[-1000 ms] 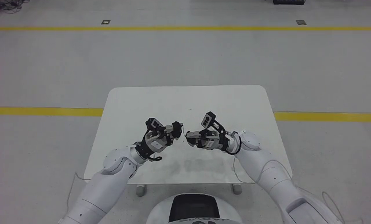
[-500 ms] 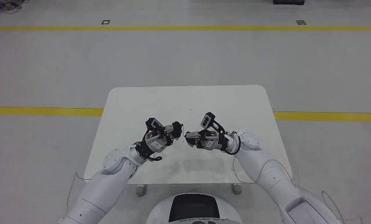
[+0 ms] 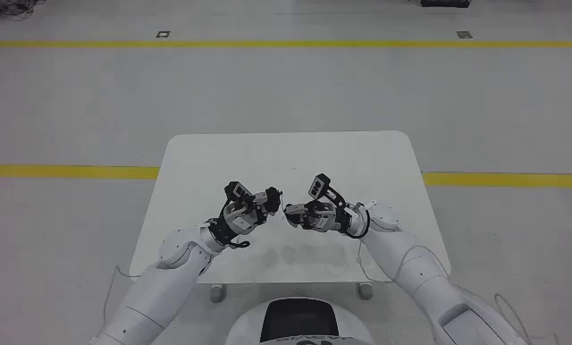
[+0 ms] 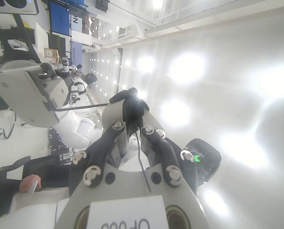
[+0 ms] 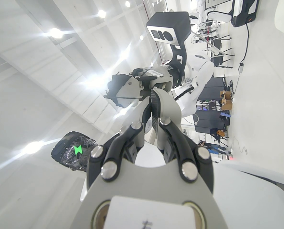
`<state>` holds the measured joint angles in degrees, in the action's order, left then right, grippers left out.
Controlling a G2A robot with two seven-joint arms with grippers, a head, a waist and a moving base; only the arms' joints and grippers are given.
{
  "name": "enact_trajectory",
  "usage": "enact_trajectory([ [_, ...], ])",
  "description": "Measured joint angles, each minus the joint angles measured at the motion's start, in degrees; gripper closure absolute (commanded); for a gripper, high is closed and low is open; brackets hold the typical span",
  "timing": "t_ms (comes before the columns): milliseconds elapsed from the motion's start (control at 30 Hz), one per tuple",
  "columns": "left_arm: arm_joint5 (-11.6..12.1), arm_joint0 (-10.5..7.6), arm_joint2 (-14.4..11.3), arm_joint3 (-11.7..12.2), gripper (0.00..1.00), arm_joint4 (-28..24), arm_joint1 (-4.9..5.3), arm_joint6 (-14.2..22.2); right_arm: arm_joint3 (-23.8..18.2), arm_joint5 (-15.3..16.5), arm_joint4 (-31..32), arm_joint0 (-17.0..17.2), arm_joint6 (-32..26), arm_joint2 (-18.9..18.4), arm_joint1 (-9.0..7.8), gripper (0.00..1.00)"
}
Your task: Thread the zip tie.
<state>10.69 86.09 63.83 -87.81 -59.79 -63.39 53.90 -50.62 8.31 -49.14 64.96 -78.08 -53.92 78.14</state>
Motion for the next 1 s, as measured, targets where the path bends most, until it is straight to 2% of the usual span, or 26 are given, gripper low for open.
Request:
enact_trajectory([
  [1000,0.0,0.0,0.0,0.0,1.0,0.0,0.0,0.0,2.9,-1.1,1.1,-1.2,-0.2,1.8,0.99,1.0],
])
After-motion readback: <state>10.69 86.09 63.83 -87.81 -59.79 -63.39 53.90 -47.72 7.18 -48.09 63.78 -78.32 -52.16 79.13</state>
